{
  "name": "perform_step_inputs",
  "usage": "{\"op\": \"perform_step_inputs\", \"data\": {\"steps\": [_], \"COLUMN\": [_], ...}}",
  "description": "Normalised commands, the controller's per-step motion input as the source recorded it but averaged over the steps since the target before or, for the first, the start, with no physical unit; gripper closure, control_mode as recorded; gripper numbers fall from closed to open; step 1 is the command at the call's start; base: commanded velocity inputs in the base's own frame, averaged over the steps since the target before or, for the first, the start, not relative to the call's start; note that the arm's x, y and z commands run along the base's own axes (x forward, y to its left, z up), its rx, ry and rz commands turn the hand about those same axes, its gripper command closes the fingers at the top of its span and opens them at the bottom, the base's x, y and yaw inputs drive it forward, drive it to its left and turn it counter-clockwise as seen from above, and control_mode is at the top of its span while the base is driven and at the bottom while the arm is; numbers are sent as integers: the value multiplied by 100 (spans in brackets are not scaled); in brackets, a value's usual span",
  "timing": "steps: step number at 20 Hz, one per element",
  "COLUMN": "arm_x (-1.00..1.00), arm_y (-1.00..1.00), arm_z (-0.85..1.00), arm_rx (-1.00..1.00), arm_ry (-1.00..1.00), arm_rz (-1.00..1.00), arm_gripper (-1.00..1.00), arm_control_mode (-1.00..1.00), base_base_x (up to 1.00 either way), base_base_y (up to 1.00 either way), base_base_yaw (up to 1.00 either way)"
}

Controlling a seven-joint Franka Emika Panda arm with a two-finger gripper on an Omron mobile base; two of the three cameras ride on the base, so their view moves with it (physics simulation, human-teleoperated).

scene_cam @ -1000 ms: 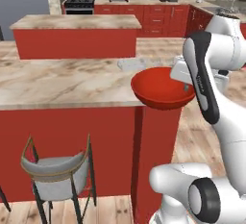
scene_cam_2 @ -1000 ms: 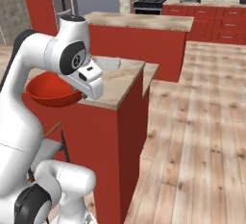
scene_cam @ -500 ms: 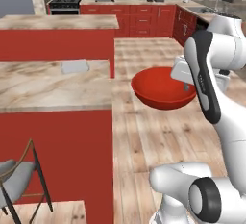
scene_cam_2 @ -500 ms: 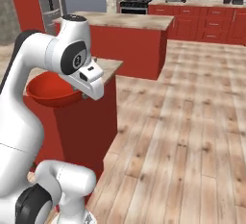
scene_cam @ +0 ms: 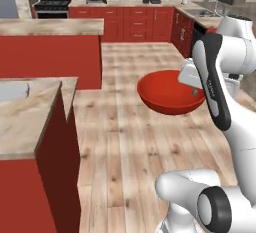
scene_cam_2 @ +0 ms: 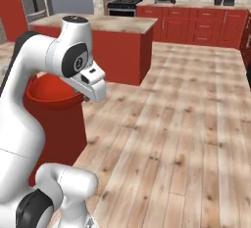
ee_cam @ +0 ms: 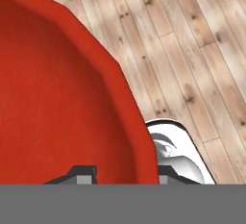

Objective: Pick the bowl and tupperware and place them in the sink. Then turn on the water.

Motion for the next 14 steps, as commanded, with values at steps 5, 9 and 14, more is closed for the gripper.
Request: {"op": "perform_step_inputs", "data": {"steps": [5,9,14], "arm_x": [0,0,0], "arm_y": [0,0,0], "arm_z": [0,0,0], "arm_rx": [0,0,0], "arm_ry": [0,0,0], "arm_rz": [0,0,0], "arm_gripper": [100,100,100], "arm_control_mode": [100,100,100], "base_base_x": [100,100,100], "base_base_y": [-63,-44,-28], "base_base_yaw": [0,0,0]}}
